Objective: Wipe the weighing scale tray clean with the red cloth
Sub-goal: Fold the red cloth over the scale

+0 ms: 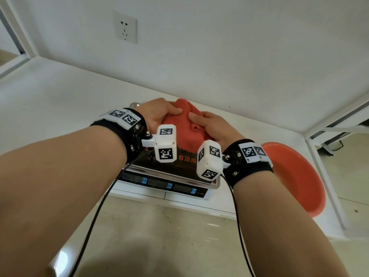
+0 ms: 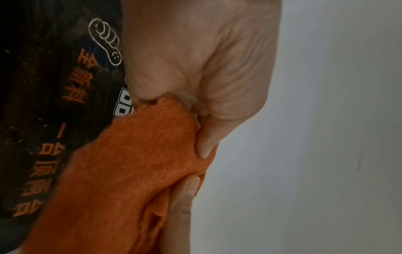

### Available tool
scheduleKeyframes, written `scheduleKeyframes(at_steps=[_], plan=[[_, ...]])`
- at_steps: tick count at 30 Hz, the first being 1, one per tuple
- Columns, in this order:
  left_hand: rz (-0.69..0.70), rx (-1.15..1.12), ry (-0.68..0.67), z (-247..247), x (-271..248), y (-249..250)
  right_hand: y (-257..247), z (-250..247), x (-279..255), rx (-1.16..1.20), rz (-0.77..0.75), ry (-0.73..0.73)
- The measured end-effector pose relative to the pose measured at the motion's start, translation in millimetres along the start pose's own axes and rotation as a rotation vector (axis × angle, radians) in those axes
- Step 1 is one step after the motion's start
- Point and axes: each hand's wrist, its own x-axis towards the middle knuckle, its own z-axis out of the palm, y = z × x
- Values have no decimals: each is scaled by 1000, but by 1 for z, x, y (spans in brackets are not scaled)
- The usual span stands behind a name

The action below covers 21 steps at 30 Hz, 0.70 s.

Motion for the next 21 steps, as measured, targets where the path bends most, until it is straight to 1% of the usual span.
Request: scheduleKeyframes(at_steps=[2,4,6,8,9,11,15,17,18,19,21], plan=[[8,13,22,0,2,0,-3,0,2,56,-1,-1],[-10,36,43,0,2,0,-7,-2,5,129,-22,43],[-19,60,99,-1,3,1,-11,-4,6,153,-40,104],[-20,72,161,-3,3,0,-13,-6,6,171,-55,138],[-41,65,169,-4,4,0,-15,-5,5,174,-66,146],[-80,36,120,-5,4,-1,-17,-1,0,169,-79,123],[-101,-7,-58,-2,1,0,-20,9,-10,125,-100,-19],[-119,-31,-86,-1,0,1,-23,12,-17,168,-82,-89],[-116,-48,-66,-2,1,2,-25,12,-20,192,-64,-82],[-109,-56,-35,-4,1,3,-27,12,-21,189,-57,-33],[-94,-41,7,-7,3,4,-30,10,-19,126,-99,78]])
